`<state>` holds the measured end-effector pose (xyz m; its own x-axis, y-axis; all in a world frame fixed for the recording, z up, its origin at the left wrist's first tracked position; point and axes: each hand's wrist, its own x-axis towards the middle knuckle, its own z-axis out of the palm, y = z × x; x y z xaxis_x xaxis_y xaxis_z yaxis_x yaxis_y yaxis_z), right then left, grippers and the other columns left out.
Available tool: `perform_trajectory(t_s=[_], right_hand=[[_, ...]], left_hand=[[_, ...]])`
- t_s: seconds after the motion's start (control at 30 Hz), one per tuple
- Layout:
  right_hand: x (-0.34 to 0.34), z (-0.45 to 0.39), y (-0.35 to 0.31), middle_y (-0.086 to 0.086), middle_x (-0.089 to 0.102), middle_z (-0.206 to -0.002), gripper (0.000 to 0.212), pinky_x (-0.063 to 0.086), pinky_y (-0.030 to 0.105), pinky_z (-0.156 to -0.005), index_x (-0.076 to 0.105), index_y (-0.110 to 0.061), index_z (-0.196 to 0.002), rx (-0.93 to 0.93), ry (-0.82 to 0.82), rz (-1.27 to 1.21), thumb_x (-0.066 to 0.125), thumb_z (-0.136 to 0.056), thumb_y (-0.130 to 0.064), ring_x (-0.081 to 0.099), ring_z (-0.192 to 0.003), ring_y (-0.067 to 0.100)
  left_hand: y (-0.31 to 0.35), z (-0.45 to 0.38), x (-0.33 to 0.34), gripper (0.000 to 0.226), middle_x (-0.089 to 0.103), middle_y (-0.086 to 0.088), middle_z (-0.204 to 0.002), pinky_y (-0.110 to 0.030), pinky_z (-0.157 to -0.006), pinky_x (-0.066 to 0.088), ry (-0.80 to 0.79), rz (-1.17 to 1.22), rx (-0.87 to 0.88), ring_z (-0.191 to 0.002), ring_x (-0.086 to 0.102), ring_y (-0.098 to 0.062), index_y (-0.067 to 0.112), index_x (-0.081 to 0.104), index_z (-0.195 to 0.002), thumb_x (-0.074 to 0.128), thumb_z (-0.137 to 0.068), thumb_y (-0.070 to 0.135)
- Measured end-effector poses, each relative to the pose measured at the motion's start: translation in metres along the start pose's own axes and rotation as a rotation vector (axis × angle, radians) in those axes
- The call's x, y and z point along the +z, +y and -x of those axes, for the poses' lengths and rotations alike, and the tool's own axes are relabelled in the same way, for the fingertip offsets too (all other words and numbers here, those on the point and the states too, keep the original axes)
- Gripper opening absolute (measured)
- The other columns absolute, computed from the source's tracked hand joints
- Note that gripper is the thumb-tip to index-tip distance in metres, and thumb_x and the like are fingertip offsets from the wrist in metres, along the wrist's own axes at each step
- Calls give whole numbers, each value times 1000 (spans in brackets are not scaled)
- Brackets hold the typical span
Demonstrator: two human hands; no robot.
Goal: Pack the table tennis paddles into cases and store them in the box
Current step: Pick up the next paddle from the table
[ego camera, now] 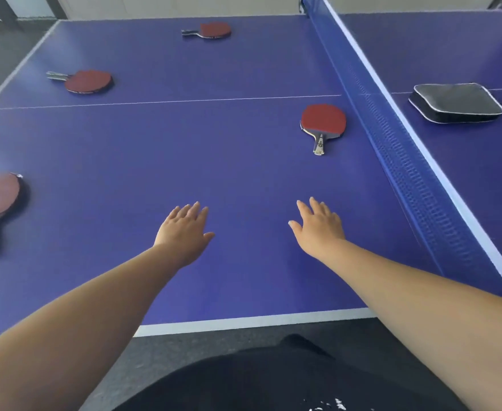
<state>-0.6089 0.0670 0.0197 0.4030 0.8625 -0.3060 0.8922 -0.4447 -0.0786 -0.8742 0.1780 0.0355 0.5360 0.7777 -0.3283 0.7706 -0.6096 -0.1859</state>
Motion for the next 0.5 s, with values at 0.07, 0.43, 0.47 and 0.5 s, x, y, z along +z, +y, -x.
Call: perform_trajectory(t_s=[0.07, 0.43, 0.47, 0.5], right_hand=[[-5, -12, 4, 9, 8, -162, 63, 20, 49, -118, 12, -22, -155, 18, 9, -22, 29, -101, -51, 8, -149, 31], [-26, -114, 37, 10, 38, -144, 67, 41, 42, -98, 20, -19, -152, 122, 124, -223, 41, -98, -52, 41, -128, 29], [-29, -125, 41, 10, 39, -141, 68, 42, 42, -97, 20, -18, -151, 142, 124, -269, 42, -97, -52, 42, -126, 29], [-31, -136, 44, 10, 40, -139, 68, 42, 41, -96, 21, -18, -151, 160, 124, -316, 44, -97, -52, 42, -125, 28]], left_hand=[[10, -20, -5, 69, 4, -5, -164, -36, -123, 6, -4, 60, 32, -151, 7, -22, 15, 3, -157, 26, -102, 51], [67, -143, -31, 73, 0, -5, -165, -42, -123, 0, 61, 103, 94, -151, -2, -23, 17, -1, -157, 23, -101, 56], [71, -154, -33, 73, 0, -5, -165, -41, -123, 1, 58, 137, 85, -151, -2, -23, 19, -1, -157, 24, -100, 57], [74, -165, -35, 73, 0, -5, -165, -40, -123, 2, 53, 177, 71, -151, -2, -23, 22, 0, -157, 25, -100, 59]])
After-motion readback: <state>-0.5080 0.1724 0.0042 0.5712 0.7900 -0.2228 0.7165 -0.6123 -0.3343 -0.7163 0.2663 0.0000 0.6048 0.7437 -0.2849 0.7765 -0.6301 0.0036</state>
